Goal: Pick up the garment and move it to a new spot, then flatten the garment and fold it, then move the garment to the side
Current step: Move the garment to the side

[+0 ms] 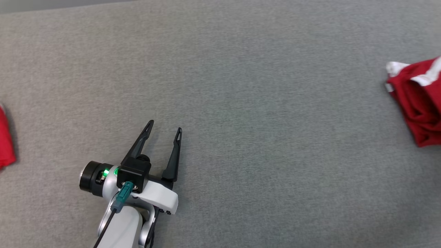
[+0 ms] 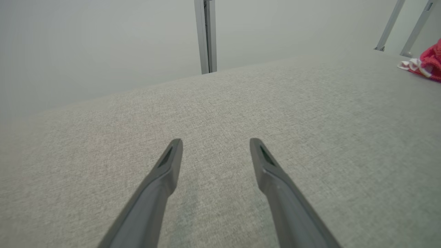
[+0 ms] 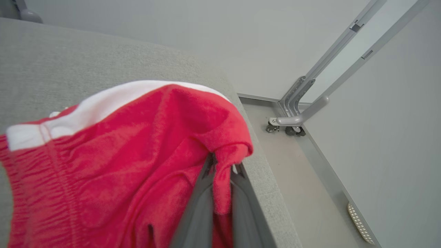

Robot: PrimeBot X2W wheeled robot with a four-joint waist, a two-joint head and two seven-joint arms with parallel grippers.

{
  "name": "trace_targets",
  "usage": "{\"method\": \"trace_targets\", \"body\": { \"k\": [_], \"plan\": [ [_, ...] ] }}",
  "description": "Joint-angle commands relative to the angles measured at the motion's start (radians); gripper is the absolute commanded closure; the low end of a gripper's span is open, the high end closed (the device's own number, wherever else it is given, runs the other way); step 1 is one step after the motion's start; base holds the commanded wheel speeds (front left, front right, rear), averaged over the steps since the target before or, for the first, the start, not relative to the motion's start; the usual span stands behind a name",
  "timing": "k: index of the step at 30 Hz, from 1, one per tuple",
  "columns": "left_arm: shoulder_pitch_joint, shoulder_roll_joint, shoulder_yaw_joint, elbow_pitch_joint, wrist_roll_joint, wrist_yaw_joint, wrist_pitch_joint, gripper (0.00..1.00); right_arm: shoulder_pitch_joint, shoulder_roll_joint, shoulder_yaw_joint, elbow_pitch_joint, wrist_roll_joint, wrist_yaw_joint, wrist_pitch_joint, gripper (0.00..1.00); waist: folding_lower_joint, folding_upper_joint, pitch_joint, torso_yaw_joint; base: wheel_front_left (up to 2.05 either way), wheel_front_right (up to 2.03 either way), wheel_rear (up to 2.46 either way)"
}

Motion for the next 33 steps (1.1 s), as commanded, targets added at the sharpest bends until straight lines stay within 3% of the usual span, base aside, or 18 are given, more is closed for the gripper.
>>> {"method": "trace_targets", "body": {
  "k": [1, 5, 6, 7, 8, 12, 17, 26, 33],
  "plan": [
    [-0.018, 0.003, 0.002, -0.007, 0.003, 0.005, -0.002, 0.00, -0.014, -0.043, -0.068, 0.025, -0.046, 0.000, -0.005, 1.00, 0.0000, 0.0000, 0.013, 0.042, 0.00, 0.00, 0.00],
    [-0.019, 0.003, -0.001, -0.009, 0.001, 0.006, -0.002, 0.00, -0.011, -0.082, -0.161, 0.036, -0.111, 0.000, -0.005, 1.00, 0.0000, 0.0000, 0.013, 0.060, 0.00, 0.00, 0.00],
    [-0.018, 0.003, 0.000, -0.009, 0.000, 0.007, -0.002, 0.00, -0.007, -0.088, -0.195, 0.036, -0.130, 0.000, -0.005, 0.60, 0.0000, 0.0000, 0.013, 0.064, 0.00, 0.00, 0.00],
    [-0.016, 0.002, 0.001, -0.007, 0.000, 0.008, -0.002, 0.00, -0.003, -0.090, -0.229, 0.036, -0.152, 0.000, -0.005, 0.03, 0.0000, 0.0000, 0.011, 0.066, 0.00, 0.00, 0.00],
    [-0.012, 0.002, 0.003, -0.005, 0.000, 0.007, -0.002, 0.00, 0.005, -0.091, -0.304, 0.025, -0.196, 0.000, -0.002, 0.00, 0.0000, 0.0000, 0.009, 0.069, 0.00, 0.00, 0.00],
    [-0.006, 0.003, 0.007, -0.001, -0.001, 0.011, -0.002, 0.00, 0.027, -0.056, -0.438, -0.027, -0.303, 0.000, 0.000, 0.00, 0.0000, 0.0000, -0.006, 0.073, 0.00, 0.00, 0.00],
    [0.015, 0.002, 0.017, 0.000, -0.013, 0.019, -0.002, 0.00, 0.031, 0.057, -0.510, -0.132, -0.366, 0.000, -0.005, 0.00, 0.0000, 0.0000, -0.048, 0.075, 0.00, 0.00, 0.00],
    [0.067, 0.001, 0.040, 0.012, -0.035, 0.037, -0.002, 0.00, 0.186, 0.285, -0.376, -0.379, -0.228, 0.000, -0.005, 0.00, 0.0000, 0.0000, -0.139, 0.090, 0.00, 0.00, 0.00],
    [0.101, 0.001, 0.057, 0.022, -0.052, 0.046, -0.002, 0.00, 0.364, 0.360, -0.205, -0.526, -0.078, 0.000, -0.005, 0.00, 0.0000, 0.0000, -0.190, 0.116, 0.00, 0.00, 0.00]
  ]
}}
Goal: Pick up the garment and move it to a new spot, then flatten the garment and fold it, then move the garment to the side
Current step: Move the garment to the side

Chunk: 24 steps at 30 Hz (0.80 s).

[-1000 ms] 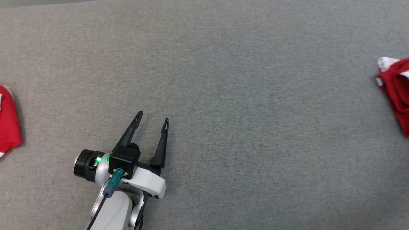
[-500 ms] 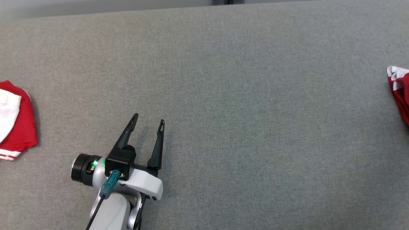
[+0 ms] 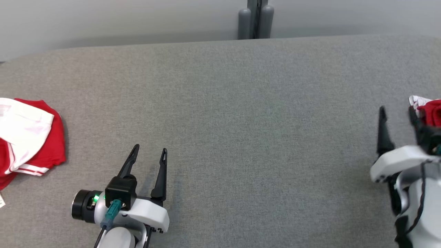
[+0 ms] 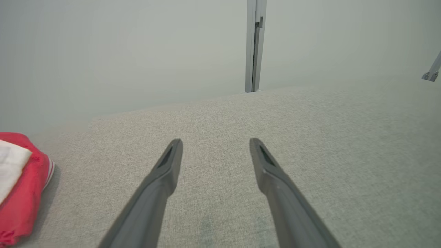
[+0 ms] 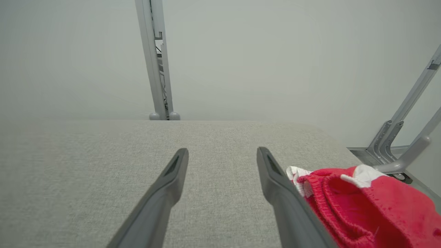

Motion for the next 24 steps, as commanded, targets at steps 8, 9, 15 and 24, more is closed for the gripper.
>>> {"method": "trace_targets", "body": {
  "k": [8, 9, 15, 24],
  "plan": [
    [0.053, 0.003, 0.033, 0.011, -0.023, 0.021, -0.002, 0.00, 0.177, 0.015, 0.151, -0.074, 0.123, 0.000, -0.005, 0.00, 0.0000, 0.0000, -0.079, 0.030, 0.00, 0.00, 0.00],
    [0.060, 0.003, 0.037, 0.012, -0.025, 0.024, -0.002, 0.00, 0.191, 0.015, 0.167, -0.077, 0.138, 0.000, -0.005, 0.00, 0.0000, 0.0000, -0.089, 0.030, 0.00, 0.00, 0.00],
    [0.095, 0.003, 0.069, 0.023, -0.025, 0.031, -0.002, 0.00, 0.250, 0.014, 0.239, -0.106, 0.193, 0.000, -0.005, 0.00, 0.0000, 0.0000, -0.135, 0.027, 0.00, 0.00, 0.00],
    [0.138, 0.004, 0.122, 0.048, -0.023, 0.048, -0.002, 0.00, 0.300, 0.015, 0.294, -0.166, 0.252, 0.000, -0.005, 0.00, 0.0000, 0.0000, -0.192, 0.022, 0.00, 0.00, 0.00]
  ]
}}
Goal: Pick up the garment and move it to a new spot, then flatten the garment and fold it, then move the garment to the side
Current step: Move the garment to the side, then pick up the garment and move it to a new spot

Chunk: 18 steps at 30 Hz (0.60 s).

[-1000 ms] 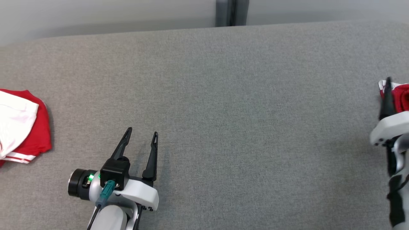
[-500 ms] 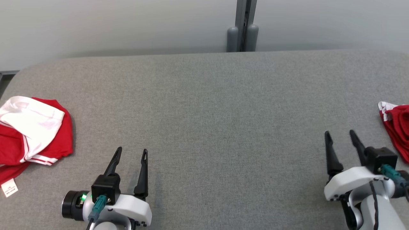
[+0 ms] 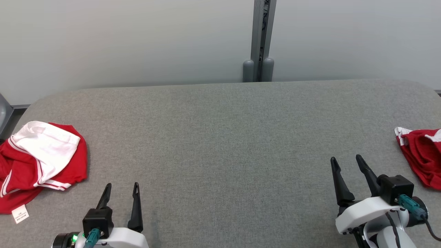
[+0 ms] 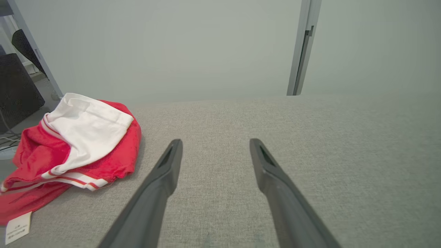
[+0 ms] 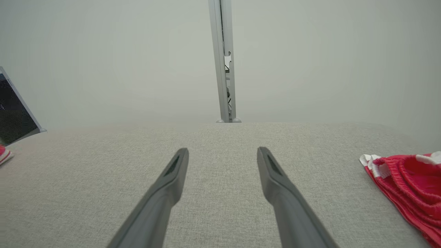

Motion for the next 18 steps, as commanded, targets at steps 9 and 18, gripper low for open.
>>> {"method": "trace_targets", "body": {
  "k": [9, 18],
  "plan": [
    [0.020, 0.004, 0.022, 0.017, 0.006, 0.000, -0.002, 0.00, 0.024, -0.005, 0.015, -0.018, 0.019, 0.000, -0.005, 0.00, -0.0001, 0.0000, -0.014, -0.003, 0.00, 0.00, 0.00],
    [0.005, 0.004, 0.023, 0.021, -0.003, 0.003, -0.002, 0.00, 0.020, -0.005, 0.026, -0.010, 0.016, 0.000, -0.005, 0.00, -0.0001, 0.0000, 0.001, 0.021, 0.00, 0.00, 0.00]
  ]
}}
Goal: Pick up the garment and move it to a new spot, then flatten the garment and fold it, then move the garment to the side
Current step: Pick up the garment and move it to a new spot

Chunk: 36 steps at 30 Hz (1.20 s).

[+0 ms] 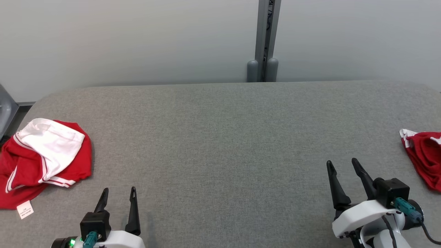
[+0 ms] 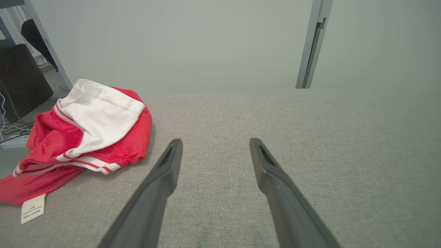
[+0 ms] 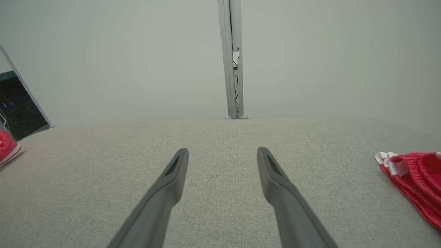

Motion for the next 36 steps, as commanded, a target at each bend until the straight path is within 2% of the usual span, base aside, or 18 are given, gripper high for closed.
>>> {"method": "trace_targets", "body": {
  "k": [1, 5, 14, 16, 27, 29, 36],
  "plan": [
    [-0.014, 0.004, 0.006, 0.003, -0.005, 0.004, -0.002, 0.00, 0.002, -0.005, 0.002, 0.002, -0.002, 0.000, -0.005, 0.00, 0.0000, 0.0000, 0.006, 0.016, 0.00, 0.00, 0.00],
    [-0.021, 0.004, 0.003, 0.001, -0.013, 0.013, -0.002, 0.00, 0.003, -0.005, 0.016, 0.001, -0.004, 0.000, -0.005, 0.00, 0.0000, 0.0000, 0.020, 0.072, 0.00, 0.00, 0.00],
    [-0.013, 0.004, 0.036, -0.005, -0.018, 0.018, -0.002, 0.00, -0.005, -0.005, 0.040, -0.005, 0.006, 0.000, -0.005, 0.00, 0.0000, 0.0000, 0.046, 0.247, 0.00, 0.00, 0.00],
    [-0.009, 0.004, 0.043, -0.008, -0.020, 0.022, -0.002, 0.00, -0.007, -0.005, 0.046, -0.004, 0.007, 0.000, -0.005, 0.00, 0.0000, 0.0000, 0.047, 0.264, 0.00, 0.00, 0.00],
    [0.008, 0.004, 0.096, -0.016, -0.020, 0.016, -0.002, 0.00, -0.011, -0.005, 0.063, -0.004, 0.004, 0.000, -0.005, 0.00, 0.0000, 0.0000, 0.056, 0.478, 0.00, 0.00, 0.00],
    [0.016, 0.004, 0.107, -0.018, -0.020, 0.018, -0.002, 0.00, -0.014, -0.005, 0.078, 0.002, 0.009, 0.000, -0.005, 0.00, 0.0000, 0.0000, 0.057, 0.499, 0.00, 0.00, 0.00],
    [0.040, 0.004, 0.134, -0.033, -0.041, 0.021, -0.002, 0.00, -0.042, -0.007, 0.120, 0.019, 0.019, 0.000, -0.005, 0.00, 0.0000, 0.0000, 0.066, 0.508, 0.00, 0.00, 0.00]
  ]
}}
